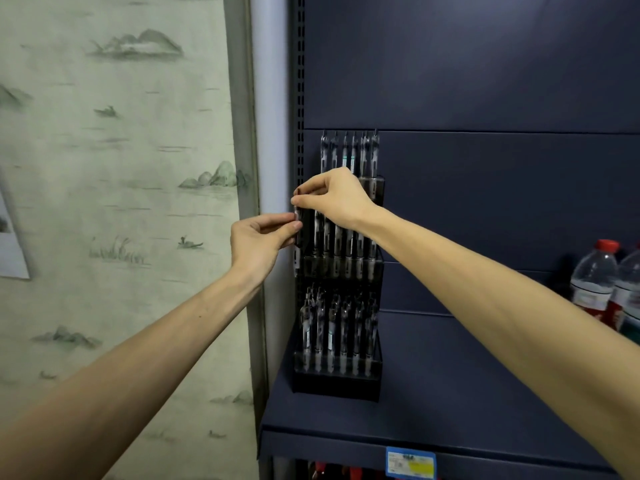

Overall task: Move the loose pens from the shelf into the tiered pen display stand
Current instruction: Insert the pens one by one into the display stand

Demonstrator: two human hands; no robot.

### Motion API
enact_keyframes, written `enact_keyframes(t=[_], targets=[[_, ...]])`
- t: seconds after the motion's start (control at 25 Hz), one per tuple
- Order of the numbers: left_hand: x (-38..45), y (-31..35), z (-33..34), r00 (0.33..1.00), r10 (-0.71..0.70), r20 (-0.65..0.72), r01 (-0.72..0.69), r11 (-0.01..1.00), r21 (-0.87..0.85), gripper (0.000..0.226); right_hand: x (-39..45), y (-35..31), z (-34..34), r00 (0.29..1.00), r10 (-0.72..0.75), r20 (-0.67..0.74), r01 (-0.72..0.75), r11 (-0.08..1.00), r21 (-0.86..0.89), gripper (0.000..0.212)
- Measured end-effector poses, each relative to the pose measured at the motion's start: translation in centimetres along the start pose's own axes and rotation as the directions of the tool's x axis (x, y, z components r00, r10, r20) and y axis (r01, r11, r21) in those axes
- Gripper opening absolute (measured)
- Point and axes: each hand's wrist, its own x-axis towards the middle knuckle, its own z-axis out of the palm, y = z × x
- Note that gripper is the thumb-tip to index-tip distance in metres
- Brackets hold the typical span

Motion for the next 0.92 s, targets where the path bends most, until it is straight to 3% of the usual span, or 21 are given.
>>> enact_keyframes(t=[0.12,0.28,0.48,0.64,0.8,0.92], targets=[[-0.2,-0.2,-0.3,1.000,-0.004,0.023,0.004,1.000,0.023,0.018,0.0,0.2,-1.3,0.991,0.025,-0.135,-0.025,1.000,0.002,0.015],[0.0,-1.4,-2.1,0.991,-0.072,-0.117,0.078,0.996,0.047,0.006,-0.4,1.6,-3.6,0.957,0.059,-0.284,-0.090,0.991,-0.097,0.008],[-0.9,-3.4,-2.9,0.988,-0.134,-0.076,0.148,0.964,0.223,0.011,-1.0,2.7,-2.5,0.965,0.091,-0.245,-0.142,0.970,-0.197,0.013],[-1.2,-2.9,-2.5,0.989,-0.127,-0.073,0.140,0.964,0.225,0.013,-0.4,1.2,-2.3,0.979,0.035,-0.201,-0.097,0.948,-0.305,0.016],[-1.8,-2.5,-2.7,0.990,-0.132,-0.040,0.138,0.960,0.244,0.011,-0.5,0.8,-1.1,0.990,0.109,-0.085,-0.137,0.852,-0.504,0.023],[-2.3,-2.5,-3.5,0.989,-0.142,-0.034,0.146,0.951,0.272,0.012,-1.2,1.5,-0.7,0.988,0.099,-0.119,-0.149,0.825,-0.545,0.025]])
